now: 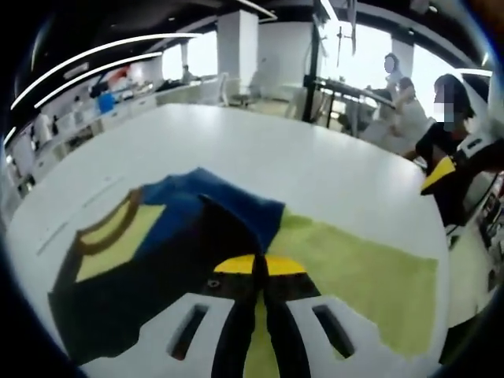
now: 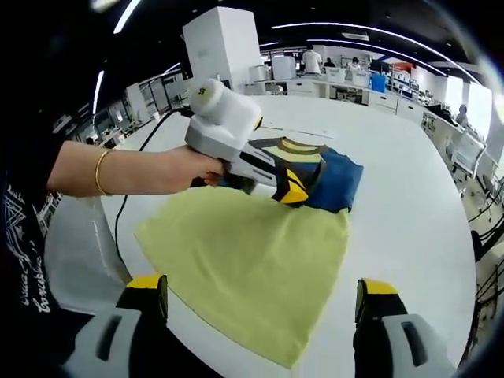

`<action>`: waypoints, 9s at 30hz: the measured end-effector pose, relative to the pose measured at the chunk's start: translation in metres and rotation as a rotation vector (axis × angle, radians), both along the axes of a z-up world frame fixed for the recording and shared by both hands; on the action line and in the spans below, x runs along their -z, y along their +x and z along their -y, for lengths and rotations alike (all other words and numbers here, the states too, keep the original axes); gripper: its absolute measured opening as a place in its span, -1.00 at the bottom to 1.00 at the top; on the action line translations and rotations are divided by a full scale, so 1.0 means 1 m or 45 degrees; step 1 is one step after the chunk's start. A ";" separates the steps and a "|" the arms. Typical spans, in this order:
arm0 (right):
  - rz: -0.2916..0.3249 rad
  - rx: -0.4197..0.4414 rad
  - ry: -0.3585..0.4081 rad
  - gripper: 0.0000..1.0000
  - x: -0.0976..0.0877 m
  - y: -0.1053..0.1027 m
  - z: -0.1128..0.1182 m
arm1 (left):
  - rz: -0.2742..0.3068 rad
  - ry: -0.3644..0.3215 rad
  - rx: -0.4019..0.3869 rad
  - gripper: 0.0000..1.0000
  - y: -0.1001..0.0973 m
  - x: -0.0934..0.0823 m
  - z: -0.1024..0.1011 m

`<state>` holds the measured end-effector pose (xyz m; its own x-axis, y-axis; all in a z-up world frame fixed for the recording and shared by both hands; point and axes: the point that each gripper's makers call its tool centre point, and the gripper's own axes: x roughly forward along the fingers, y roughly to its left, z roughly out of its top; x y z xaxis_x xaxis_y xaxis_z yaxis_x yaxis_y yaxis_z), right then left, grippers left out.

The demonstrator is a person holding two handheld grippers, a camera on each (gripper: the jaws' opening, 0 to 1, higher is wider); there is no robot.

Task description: Fold the garment on the visible template until the final outline fits inside the template.

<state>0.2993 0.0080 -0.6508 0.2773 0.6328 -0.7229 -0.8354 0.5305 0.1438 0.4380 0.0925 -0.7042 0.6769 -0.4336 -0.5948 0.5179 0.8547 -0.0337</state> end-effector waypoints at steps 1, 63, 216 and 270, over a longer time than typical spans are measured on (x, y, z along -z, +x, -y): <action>-0.002 0.001 0.000 0.99 0.001 0.000 0.000 | -0.003 -0.002 -0.002 -1.00 0.000 0.001 0.000; -0.029 -0.023 -0.002 0.99 0.018 0.006 -0.005 | -0.005 -0.150 -0.325 0.98 -0.107 -0.043 -0.104; -0.240 0.196 -0.247 -1.00 0.078 -0.080 0.078 | -0.578 0.017 -0.710 -0.99 -0.363 0.005 -0.160; 0.281 0.081 -0.106 -1.00 -0.079 0.056 0.010 | -0.092 0.055 -0.627 -1.00 -0.230 -0.144 -0.219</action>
